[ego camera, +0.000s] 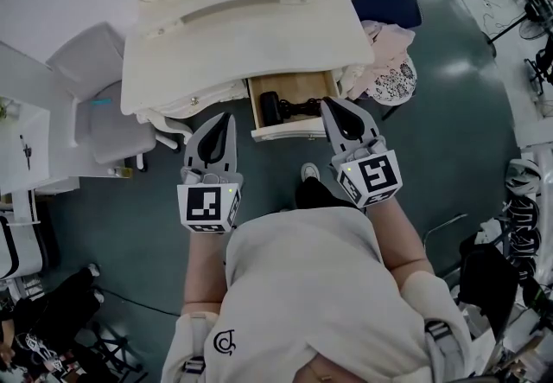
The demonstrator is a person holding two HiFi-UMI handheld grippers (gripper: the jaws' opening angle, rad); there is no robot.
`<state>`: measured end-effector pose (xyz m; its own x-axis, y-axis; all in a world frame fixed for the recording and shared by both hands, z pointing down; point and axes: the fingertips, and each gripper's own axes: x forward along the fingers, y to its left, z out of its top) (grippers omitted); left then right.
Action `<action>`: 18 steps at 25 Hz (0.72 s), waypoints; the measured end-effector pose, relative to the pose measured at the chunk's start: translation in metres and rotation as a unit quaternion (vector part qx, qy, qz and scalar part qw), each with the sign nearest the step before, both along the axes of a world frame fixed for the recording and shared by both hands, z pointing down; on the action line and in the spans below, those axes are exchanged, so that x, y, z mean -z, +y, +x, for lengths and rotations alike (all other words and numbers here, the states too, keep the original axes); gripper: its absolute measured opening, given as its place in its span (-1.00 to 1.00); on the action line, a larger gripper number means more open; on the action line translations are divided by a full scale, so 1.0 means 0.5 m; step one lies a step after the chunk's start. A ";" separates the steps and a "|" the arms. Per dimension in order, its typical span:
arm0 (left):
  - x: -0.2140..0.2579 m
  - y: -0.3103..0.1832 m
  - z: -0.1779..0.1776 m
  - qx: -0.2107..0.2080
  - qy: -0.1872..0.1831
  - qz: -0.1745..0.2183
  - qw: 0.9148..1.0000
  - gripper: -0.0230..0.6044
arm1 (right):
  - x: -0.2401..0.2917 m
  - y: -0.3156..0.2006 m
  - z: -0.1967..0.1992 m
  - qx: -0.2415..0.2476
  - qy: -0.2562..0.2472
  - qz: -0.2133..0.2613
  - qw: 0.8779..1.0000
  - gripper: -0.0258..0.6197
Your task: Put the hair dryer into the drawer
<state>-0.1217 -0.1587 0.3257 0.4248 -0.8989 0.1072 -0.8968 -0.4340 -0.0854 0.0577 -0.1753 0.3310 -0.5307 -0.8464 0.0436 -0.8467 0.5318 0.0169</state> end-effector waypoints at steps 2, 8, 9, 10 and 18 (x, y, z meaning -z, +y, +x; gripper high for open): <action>0.003 0.001 0.002 0.000 0.000 0.002 1.000 -0.89 | 0.004 0.002 -0.002 0.003 0.007 0.008 1.000 -0.91; 0.016 -0.002 0.017 -0.007 -0.007 0.011 1.000 -0.89 | 0.013 0.001 0.008 -0.007 0.020 0.021 1.000 -0.91; 0.017 -0.002 0.021 -0.010 -0.008 0.012 1.000 -0.89 | 0.012 0.001 0.011 -0.010 0.021 0.022 0.999 -0.91; 0.018 -0.003 0.025 -0.012 -0.008 0.013 1.000 -0.89 | 0.012 0.002 0.016 -0.012 0.023 0.024 0.999 -0.91; 0.013 -0.008 0.037 -0.015 -0.003 0.008 1.000 -0.89 | 0.029 0.012 0.027 -0.022 0.044 0.060 0.997 -0.91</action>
